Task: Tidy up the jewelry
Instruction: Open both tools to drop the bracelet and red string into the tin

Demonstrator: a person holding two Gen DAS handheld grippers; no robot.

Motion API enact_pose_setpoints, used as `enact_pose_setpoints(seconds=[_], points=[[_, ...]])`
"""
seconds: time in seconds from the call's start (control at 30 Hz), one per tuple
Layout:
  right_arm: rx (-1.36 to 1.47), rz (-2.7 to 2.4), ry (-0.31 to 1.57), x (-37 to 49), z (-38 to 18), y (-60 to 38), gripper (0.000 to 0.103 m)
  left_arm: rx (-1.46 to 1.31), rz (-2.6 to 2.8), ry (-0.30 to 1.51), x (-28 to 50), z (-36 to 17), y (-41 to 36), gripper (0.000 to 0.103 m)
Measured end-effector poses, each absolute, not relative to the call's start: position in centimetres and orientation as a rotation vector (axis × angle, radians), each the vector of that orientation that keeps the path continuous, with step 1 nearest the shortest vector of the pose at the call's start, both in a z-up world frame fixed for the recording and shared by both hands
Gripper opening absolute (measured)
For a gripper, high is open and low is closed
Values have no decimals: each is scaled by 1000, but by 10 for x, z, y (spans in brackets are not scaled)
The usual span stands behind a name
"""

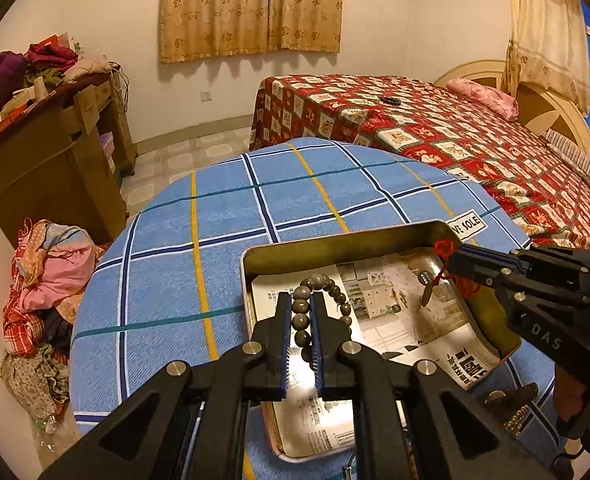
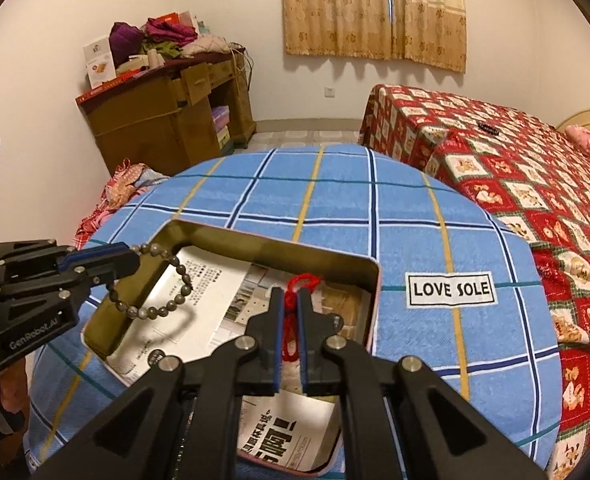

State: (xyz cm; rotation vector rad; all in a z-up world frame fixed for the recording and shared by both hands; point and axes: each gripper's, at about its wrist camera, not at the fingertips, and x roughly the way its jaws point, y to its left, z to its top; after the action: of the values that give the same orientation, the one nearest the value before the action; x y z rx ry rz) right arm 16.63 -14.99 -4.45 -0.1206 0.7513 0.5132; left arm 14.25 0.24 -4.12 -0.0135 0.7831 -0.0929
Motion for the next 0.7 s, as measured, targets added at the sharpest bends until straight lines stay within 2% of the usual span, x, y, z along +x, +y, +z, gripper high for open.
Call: enact_pose_setpoints(seconds=[0.07,0.13,0.17,0.2,0.23,0.27,0.3,0.53,0.7], points=[[-129,512,758,166,-47,-149,12,-7,-98,795,144,-42,0,10],[-131,503,752,165,-48,-150,15,24,-91,794,142,-42,-4,20],[-131,500,753,165,-49,-150,26,31,-95,785,141,-41,-5,46],[-124,500,756,165,-49,-152,41,29,-85,778,139,-40,-5,61],[-112,500,754,164,-50,-153,48,23,-72,766,138,-38,-3,78],[-103,492,746,163,-49,-156,60,12,-63,743,134,-36,-1,79],[-100,482,738,161,-48,-158,63,4,-74,742,133,-35,0,79],[-80,440,758,152,-50,-174,63,2,-64,770,114,-37,7,79],[-76,412,755,136,-51,-190,69,-25,-40,771,85,-42,14,79]])
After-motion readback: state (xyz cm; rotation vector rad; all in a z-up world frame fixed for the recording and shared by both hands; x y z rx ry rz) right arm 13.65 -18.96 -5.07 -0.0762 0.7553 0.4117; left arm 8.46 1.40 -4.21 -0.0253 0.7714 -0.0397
